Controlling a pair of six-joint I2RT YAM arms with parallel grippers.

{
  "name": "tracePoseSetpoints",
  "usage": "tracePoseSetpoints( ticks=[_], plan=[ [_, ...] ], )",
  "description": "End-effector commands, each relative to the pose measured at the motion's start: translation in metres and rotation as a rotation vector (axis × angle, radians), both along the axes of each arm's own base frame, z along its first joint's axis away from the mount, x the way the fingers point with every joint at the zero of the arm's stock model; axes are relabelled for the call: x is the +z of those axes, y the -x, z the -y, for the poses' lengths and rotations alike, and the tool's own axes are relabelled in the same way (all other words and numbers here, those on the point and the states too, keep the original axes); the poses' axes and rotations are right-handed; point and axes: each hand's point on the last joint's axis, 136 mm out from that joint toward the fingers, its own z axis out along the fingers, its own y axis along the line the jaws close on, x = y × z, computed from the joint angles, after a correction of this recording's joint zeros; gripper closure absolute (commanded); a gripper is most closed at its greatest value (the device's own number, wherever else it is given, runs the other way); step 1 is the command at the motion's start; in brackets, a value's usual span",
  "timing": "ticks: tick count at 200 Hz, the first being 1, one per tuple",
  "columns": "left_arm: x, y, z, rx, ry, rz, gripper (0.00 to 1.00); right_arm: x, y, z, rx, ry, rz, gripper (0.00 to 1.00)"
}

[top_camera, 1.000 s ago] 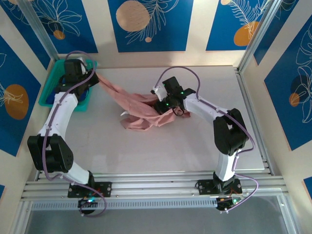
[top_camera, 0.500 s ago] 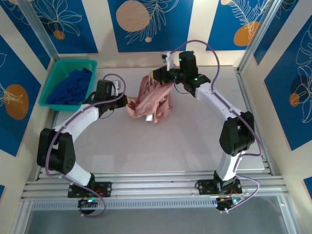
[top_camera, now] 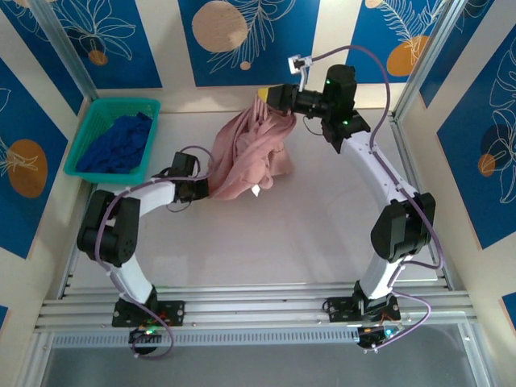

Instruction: Fold the inside-out t-shirt

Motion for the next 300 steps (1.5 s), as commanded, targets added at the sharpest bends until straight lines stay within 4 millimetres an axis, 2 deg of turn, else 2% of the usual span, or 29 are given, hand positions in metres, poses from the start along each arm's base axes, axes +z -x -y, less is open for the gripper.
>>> tracePoseSetpoints(
  ticks=[1,18,29,43,57,64,73,94,116,131,171,193,203,215,244,256,276,300],
  plan=[
    [-0.014,0.002,-0.013,0.041,-0.076,0.003,1.0,0.053,0.021,0.01,0.048,-0.065,0.088,1.0],
    [-0.018,0.006,-0.021,0.07,-0.093,0.004,1.0,0.06,0.022,0.022,-0.002,-0.055,0.098,1.0],
    [-0.016,0.006,-0.023,0.081,-0.085,0.018,1.0,0.056,0.021,0.025,-0.023,-0.036,0.091,1.0],
    [-0.006,0.005,-0.02,0.082,-0.057,0.057,1.0,0.047,0.019,0.026,-0.038,-0.011,0.067,1.0],
    [0.013,0.003,-0.014,0.064,-0.013,0.119,1.0,0.035,0.014,0.029,-0.055,0.013,0.041,1.0],
    [0.025,0.004,-0.011,0.047,0.012,0.153,0.91,0.03,0.013,0.03,-0.057,0.031,0.033,1.0],
    [0.043,0.005,-0.006,0.022,0.047,0.207,0.74,0.023,0.016,0.028,-0.038,0.056,0.04,1.0],
    [0.092,0.008,0.008,-0.052,0.128,0.34,0.5,0.006,0.024,0.023,0.044,0.105,0.061,1.0],
    [0.14,0.008,0.029,-0.16,0.221,0.441,0.34,-0.007,0.035,0.019,0.131,0.146,0.088,1.0],
    [0.161,0.003,0.047,-0.236,0.279,0.467,0.32,-0.012,0.042,0.018,0.175,0.167,0.107,1.0],
    [0.19,-0.007,0.109,-0.461,0.398,0.469,0.24,-0.011,0.051,0.016,0.242,0.171,0.127,1.0],
    [0.193,-0.016,0.139,-0.537,0.393,0.449,0.22,-0.01,0.053,0.014,0.272,0.165,0.129,1.0],
    [0.193,-0.027,0.144,-0.527,0.391,0.445,0.23,-0.011,0.056,0.012,0.292,0.163,0.126,1.0],
    [0.194,-0.041,0.151,-0.522,0.405,0.436,0.31,-0.011,0.059,0.01,0.314,0.16,0.129,1.0],
    [0.188,-0.072,0.163,-0.481,0.427,0.39,0.76,-0.001,0.07,0.006,0.367,0.137,0.153,1.0],
    [0.179,-0.085,0.158,-0.432,0.401,0.368,0.89,0.009,0.076,0.005,0.386,0.124,0.175,1.0],
    [0.153,-0.106,0.14,-0.321,0.341,0.292,0.99,0.031,0.083,0.006,0.384,0.1,0.22,1.0],
    [0.111,-0.122,0.111,-0.184,0.305,0.174,1.0,0.063,0.086,0.009,0.327,0.071,0.264,1.0]
  ],
)
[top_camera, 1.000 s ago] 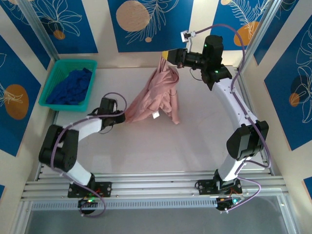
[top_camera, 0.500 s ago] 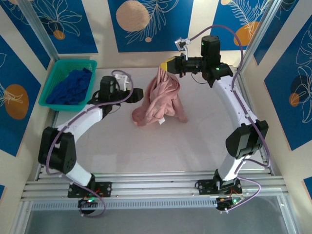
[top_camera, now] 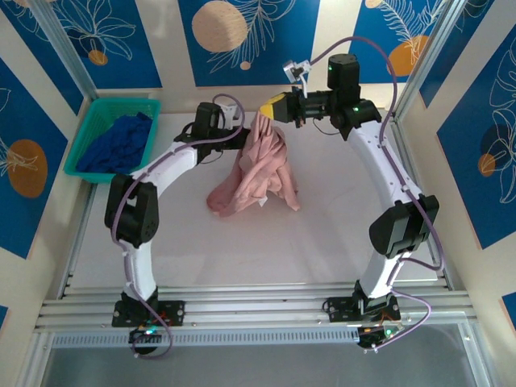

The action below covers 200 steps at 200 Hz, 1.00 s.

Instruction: Fold the inside-out t-shirt

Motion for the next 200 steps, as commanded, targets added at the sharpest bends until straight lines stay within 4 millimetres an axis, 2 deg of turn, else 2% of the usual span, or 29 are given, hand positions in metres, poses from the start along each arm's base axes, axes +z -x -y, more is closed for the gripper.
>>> tracePoseSetpoints(
  ticks=[1,21,38,55,76,106,139,159,200],
  plan=[
    [-0.046,-0.017,-0.042,0.163,-0.064,-0.172,1.0,0.064,0.028,0.006,0.011,-0.081,0.127,1.0],
    [-0.072,-0.019,-0.062,0.221,-0.119,-0.229,0.96,0.087,0.02,0.01,-0.084,-0.114,0.128,1.0],
    [-0.083,-0.018,-0.074,0.228,-0.162,-0.251,0.88,0.099,0.011,0.014,-0.167,-0.145,0.106,1.0],
    [-0.081,-0.017,-0.086,0.225,-0.202,-0.245,0.84,0.101,0.0,0.014,-0.248,-0.165,0.072,1.0],
    [-0.067,-0.014,-0.108,0.25,-0.273,-0.202,0.78,0.096,-0.014,0.015,-0.352,-0.175,0.016,1.0],
    [-0.04,-0.001,-0.137,0.315,-0.332,-0.134,0.6,0.094,-0.026,0.018,-0.446,-0.191,-0.024,1.0],
    [-0.014,0.033,-0.149,0.378,-0.269,-0.06,0.49,0.096,-0.031,0.018,-0.472,-0.161,-0.029,1.0],
    [0.011,0.059,-0.137,0.327,-0.152,0.011,0.44,0.096,-0.028,0.015,-0.455,-0.108,-0.014,1.0],
    [0.105,0.105,-0.092,0.125,0.11,0.23,0.32,0.09,-0.013,0.008,-0.357,-0.017,0.011,1.0]
  ],
)
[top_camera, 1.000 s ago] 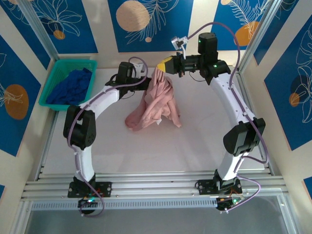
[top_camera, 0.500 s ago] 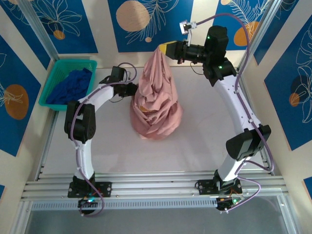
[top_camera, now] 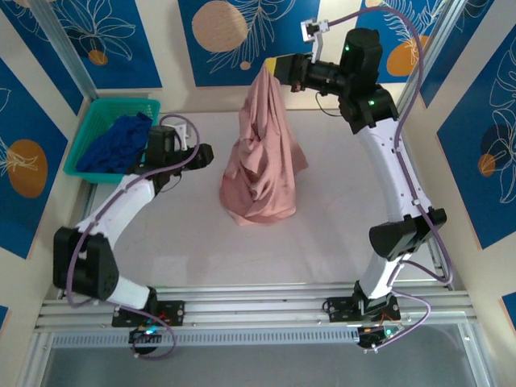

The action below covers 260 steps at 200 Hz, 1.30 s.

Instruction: Fold the inside-out t-shirt

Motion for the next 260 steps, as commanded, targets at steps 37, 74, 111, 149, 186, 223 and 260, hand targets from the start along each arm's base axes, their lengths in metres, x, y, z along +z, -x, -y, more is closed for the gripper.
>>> tracePoseSetpoints(
  ticks=[37,74,111,149,186,223,260],
  plan=[
    [0.115,0.019,0.075,-0.302,0.243,0.227,0.29,-0.016,0.022,-0.009,0.121,0.084,0.011,1.0],
    [0.123,0.006,0.109,-0.395,0.28,0.179,0.28,-0.026,0.02,-0.01,0.134,0.1,-0.002,1.0],
    [0.102,0.0,0.136,-0.457,0.273,0.11,0.44,-0.026,0.016,-0.005,0.125,0.099,-0.007,1.0],
    [0.101,-0.009,0.138,-0.45,0.265,0.096,0.86,-0.027,0.014,0.001,0.115,0.1,-0.012,1.0],
    [0.156,-0.015,0.095,-0.359,0.293,0.222,1.0,-0.038,0.001,0.032,-0.047,0.154,-0.013,1.0],
    [0.238,0.004,0.04,-0.259,0.419,0.391,1.0,-0.036,-0.007,0.058,-0.215,0.2,0.018,1.0],
    [0.289,0.037,0.017,-0.239,0.478,0.507,1.0,-0.043,-0.022,0.086,-0.419,0.287,0.017,1.0]
  ],
)
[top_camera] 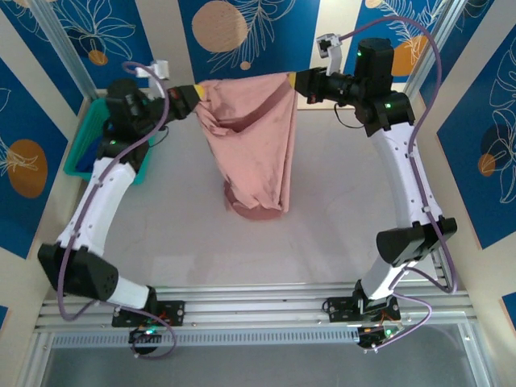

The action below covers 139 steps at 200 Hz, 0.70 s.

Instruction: Fold the inside-out t-shirt

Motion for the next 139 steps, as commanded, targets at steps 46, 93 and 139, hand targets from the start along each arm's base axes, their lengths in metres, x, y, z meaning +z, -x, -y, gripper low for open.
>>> tracePoseSetpoints(
  ticks=[46,93,139],
  plan=[
    [0.018,0.056,0.005,-0.043,0.018,0.105,1.0,-0.009,0.001,0.021,-0.123,0.107,0.049,1.0],
    [-0.134,0.096,0.103,-0.26,-0.206,-0.045,1.0,-0.11,-0.006,-0.001,-0.072,0.127,-0.219,1.0],
    [-0.256,0.175,0.182,-0.498,-0.507,-0.053,0.97,-0.25,0.007,0.029,-0.223,0.236,-0.532,1.0]
  ],
)
